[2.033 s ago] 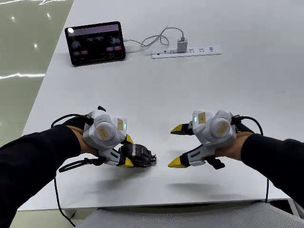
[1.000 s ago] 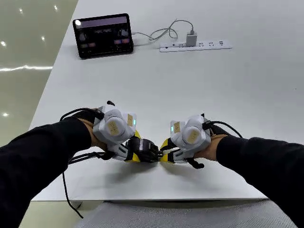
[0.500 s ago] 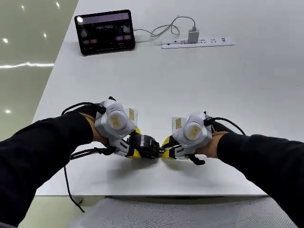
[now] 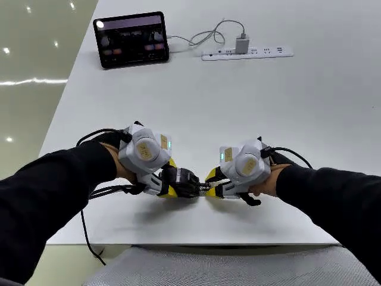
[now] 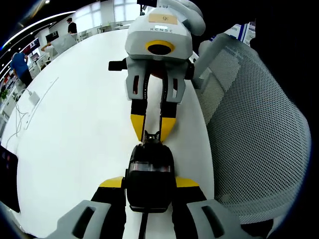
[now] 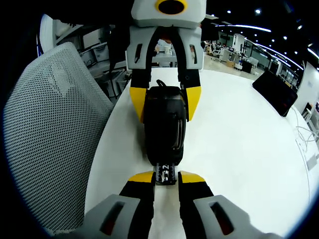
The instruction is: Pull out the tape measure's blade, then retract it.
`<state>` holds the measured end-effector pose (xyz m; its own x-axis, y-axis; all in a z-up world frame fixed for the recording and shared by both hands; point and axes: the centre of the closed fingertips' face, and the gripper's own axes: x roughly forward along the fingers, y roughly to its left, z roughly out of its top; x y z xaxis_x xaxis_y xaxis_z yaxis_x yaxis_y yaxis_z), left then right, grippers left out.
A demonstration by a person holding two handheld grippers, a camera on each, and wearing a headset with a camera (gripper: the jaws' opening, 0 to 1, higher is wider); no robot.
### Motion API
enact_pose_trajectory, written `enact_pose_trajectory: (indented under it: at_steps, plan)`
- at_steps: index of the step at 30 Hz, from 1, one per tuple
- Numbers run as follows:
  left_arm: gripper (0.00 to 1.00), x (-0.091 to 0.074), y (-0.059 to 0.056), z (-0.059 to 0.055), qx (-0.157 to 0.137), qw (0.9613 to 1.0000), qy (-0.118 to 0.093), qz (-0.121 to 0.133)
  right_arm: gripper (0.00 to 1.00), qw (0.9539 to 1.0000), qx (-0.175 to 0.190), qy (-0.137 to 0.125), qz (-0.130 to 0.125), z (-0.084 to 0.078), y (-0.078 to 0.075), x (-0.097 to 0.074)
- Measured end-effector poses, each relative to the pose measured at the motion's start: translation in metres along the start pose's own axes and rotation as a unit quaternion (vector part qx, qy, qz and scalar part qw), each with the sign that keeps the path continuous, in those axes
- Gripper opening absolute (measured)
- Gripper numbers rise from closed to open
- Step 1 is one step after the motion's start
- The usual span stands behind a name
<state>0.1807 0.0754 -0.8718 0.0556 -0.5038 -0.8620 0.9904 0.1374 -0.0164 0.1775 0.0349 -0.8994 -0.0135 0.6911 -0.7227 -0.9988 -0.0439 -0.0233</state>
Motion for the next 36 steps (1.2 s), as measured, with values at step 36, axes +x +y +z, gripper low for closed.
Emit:
enact_pose_trajectory:
  at_steps: [36]
  plan:
    - [0.31, 0.001, 0.000, 0.001, 0.000, 1.0000, 0.005, 0.003, 0.09, 0.9994, 0.030, 0.020, 0.001, -0.017, 0.000, -0.011]
